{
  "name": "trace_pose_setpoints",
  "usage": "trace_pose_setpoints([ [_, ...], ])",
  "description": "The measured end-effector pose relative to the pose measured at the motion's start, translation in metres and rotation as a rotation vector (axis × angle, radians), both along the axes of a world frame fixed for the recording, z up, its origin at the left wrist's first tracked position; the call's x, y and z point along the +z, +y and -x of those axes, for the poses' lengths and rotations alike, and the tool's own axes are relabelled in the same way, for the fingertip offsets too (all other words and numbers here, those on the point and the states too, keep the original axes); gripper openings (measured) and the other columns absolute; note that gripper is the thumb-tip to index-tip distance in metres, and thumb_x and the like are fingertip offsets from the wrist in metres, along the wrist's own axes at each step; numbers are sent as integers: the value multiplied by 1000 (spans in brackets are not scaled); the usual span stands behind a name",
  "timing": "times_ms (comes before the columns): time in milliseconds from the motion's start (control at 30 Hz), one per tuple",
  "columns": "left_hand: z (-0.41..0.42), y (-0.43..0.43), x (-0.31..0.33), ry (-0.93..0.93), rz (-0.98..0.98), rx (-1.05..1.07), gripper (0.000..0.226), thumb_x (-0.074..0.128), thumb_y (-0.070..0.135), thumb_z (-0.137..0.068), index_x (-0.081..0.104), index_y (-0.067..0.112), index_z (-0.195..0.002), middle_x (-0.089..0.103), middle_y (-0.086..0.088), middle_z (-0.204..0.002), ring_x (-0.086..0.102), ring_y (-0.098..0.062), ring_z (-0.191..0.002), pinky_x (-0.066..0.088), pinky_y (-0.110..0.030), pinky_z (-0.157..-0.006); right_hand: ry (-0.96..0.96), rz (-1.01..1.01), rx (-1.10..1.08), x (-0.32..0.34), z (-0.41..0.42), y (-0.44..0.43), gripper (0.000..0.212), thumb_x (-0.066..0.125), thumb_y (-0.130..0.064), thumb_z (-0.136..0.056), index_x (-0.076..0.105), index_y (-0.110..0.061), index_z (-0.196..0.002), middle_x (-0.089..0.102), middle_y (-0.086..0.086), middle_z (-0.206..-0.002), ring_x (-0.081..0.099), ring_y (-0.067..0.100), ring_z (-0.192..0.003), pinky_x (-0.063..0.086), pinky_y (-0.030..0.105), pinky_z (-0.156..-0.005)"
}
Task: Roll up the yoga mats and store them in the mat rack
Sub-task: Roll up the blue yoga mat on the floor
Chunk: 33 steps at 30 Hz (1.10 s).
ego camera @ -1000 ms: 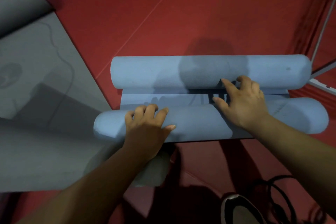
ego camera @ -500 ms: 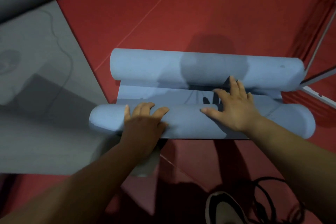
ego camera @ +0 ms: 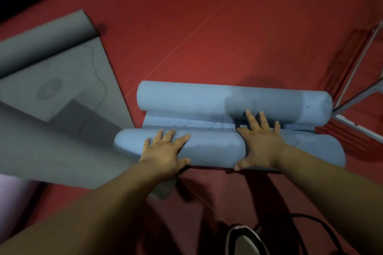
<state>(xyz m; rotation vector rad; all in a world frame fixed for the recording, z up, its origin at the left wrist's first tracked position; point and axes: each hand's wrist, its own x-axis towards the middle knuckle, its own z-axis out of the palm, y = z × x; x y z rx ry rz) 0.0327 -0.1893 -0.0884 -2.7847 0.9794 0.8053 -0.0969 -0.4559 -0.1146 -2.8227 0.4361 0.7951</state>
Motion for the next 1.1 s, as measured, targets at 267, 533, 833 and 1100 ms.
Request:
trace_pose_setpoints([
  [267, -1, -4, -10, -16, 17, -62, 100, 60, 77, -79, 0, 53, -156, 5, 0, -170, -4, -28, -157, -3, -58, -123, -12, -73, -16, 6, 1, -10, 99, 70, -88, -51, 54, -40, -136, -22, -9, -166, -23, 43, -150, 4, 78, -113],
  [533, 9, 1, -25, -42, 191, -282, 90, 60, 80, -73, 28, 50, -152, 39, 2, -144, 38, -21, -138, 20, -52, -117, 33, -183, -62, 4, 53, -9, 90, 72, -87, -50, 61, -39, -125, -20, -16, -165, -27, 40, -149, 9, 76, -114],
  [833, 22, 18, -35, -146, 326, -406, 73, 51, 80, -66, 49, 45, -130, 56, 2, -98, 61, -25, -81, 48, -42, -73, 67, -247, -10, -2, 68, -7, 96, 66, -91, -47, 60, -41, -129, -22, -21, -164, -32, 38, -147, 13, 74, -115],
  [1100, 20, 15, -39, -47, 234, -291, 83, 39, 84, -70, 41, 51, -146, 55, 5, -124, 56, -21, -117, 38, -49, -101, -75, -75, -105, -7, 62, 9, 99, 1, -96, -71, 30, -45, -151, -20, -14, -167, -31, 40, -148, 4, 62, -122],
])
